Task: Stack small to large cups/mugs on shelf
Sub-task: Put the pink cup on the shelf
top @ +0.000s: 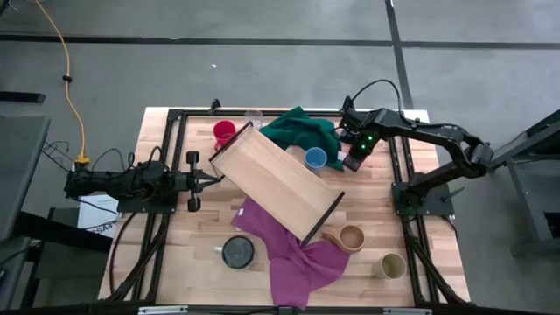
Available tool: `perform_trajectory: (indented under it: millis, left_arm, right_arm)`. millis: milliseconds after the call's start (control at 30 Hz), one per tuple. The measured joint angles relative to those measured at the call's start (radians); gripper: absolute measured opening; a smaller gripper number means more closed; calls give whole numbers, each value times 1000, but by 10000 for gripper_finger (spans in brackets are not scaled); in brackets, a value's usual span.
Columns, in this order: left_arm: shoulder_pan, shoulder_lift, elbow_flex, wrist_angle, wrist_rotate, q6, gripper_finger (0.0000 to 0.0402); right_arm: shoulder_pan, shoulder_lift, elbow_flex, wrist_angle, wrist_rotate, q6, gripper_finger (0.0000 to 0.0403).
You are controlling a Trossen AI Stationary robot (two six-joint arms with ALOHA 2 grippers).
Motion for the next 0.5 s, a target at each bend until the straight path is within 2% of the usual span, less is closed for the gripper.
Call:
perform_trajectory:
  millis: [300,500]
  left_arm:
    - [0,0,0,0,0,0,1]
    - [0,0,0,0,0,0,1]
  right_arm:
    - [0,-2,12,-23,18,-6,1]
    - [0,-21,135,-91,18,-16,1]
